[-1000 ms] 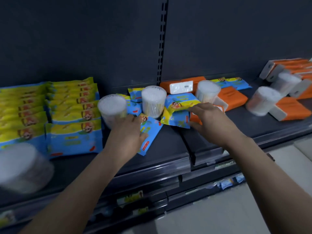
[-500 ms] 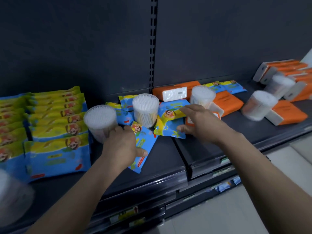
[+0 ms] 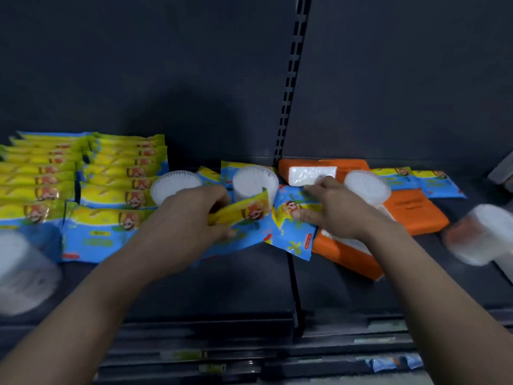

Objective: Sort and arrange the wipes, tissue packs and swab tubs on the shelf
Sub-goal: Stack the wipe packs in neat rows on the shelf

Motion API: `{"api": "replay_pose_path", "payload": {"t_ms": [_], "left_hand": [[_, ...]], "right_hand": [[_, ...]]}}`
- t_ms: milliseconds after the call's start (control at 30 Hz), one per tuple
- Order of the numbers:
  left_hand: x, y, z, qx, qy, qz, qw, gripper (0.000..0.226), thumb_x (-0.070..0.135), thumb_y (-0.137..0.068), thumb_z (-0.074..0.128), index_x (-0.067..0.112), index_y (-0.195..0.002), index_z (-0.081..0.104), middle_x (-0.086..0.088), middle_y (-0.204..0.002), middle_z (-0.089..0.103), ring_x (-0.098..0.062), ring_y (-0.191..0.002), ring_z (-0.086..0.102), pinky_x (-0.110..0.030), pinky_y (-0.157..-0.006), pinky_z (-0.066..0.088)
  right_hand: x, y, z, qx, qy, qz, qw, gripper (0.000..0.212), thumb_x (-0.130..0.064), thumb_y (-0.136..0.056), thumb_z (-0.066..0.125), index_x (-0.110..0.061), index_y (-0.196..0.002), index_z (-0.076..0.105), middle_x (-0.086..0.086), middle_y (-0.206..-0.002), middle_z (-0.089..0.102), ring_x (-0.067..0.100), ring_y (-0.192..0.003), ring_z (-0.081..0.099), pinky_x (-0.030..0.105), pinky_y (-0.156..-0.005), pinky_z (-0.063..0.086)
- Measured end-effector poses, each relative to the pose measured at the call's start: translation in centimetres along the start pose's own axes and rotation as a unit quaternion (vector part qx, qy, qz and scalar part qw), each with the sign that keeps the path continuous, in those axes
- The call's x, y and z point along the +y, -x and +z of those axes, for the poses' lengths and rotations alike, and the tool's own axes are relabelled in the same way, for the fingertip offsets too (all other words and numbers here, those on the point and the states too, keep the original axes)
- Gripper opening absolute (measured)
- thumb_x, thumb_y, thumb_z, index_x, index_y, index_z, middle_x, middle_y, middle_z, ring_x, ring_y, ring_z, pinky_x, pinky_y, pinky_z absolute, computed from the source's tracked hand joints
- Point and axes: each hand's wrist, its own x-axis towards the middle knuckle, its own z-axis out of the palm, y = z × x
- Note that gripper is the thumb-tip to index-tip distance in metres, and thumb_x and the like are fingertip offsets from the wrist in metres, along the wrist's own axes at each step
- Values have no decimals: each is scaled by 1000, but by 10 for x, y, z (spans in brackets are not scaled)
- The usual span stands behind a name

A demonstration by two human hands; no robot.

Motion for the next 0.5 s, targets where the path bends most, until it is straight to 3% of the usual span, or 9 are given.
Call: {"api": "replay_pose_path", "payload": {"t_ms": [167,267,367,500], "left_hand": [[33,11,2,31,112,-19,993,24,20,-68,79,27,-74,56,12,-80,58,0,-65,51,-11,-57,37],[43,18,12,73,102,-70,990,22,20,-68,79,24,-76,58,0,-70,57,-7,-63,49,-16,-56,37],[49,27,19,97,104,-111,984,23,23,-68,79,25,-77,58,3,-69,57,-6,-57,48,-20,-53,37],[58,40,16,116,86,-126,981,25,23,-68,80,27,-73,55,10,-71,56,-6,-56,47,-19,-51,36]], "right_hand": [[11,-8,-4,-33,30,-56,997,67,-64,-87,37,-17,-135,45,9,-131,36,27,-122,30,35,-106,30],[13,-13,-7,-60,22,-63,996,61,-62,-89,38,-14,-125,50,11,-130,35,29,-124,31,39,-105,32],[12,-18,-7,-79,44,-90,992,59,-57,-89,45,-11,-126,45,12,-141,31,30,-127,34,42,-101,37],[11,-19,-9,-76,30,-112,990,70,-56,-84,55,-8,-130,36,14,-130,45,30,-116,47,39,-93,43]]}}
